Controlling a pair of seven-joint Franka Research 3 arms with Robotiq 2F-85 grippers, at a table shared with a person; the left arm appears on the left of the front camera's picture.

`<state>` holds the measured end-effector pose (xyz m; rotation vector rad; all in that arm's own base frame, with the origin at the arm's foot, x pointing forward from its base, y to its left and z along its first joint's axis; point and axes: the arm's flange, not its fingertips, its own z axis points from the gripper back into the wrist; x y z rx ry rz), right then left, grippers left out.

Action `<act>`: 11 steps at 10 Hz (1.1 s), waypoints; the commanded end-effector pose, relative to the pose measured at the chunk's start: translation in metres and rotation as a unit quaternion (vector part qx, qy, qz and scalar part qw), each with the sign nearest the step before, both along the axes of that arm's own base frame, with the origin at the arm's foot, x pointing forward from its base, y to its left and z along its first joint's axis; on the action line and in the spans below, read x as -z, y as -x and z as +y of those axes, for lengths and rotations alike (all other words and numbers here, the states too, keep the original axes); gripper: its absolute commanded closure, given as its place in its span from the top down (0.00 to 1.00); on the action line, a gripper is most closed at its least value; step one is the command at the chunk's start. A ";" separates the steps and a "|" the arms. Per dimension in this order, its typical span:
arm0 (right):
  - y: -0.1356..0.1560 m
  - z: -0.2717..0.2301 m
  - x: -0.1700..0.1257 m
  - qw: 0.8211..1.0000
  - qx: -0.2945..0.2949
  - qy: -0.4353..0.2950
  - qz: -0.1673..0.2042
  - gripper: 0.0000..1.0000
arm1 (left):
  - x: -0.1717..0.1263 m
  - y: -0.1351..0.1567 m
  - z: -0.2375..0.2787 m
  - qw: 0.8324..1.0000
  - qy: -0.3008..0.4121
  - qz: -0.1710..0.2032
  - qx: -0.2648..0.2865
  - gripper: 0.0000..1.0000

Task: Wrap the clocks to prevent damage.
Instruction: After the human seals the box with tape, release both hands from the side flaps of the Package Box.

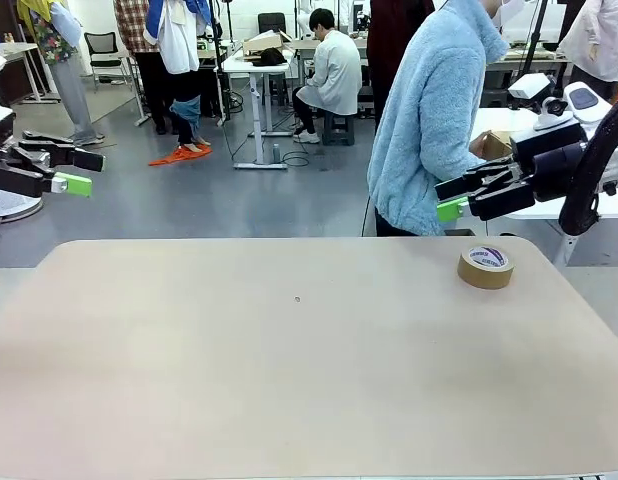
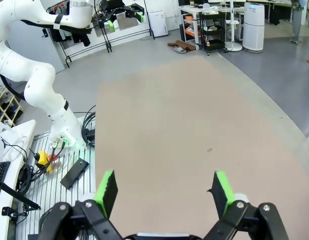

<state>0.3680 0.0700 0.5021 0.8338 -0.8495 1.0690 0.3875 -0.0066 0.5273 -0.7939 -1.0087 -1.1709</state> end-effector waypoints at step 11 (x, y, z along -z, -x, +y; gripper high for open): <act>0.000 0.000 0.000 1.000 -0.002 -0.008 -0.002 1.00 | 0.000 -0.002 -0.001 1.000 0.003 -0.005 -0.004 1.00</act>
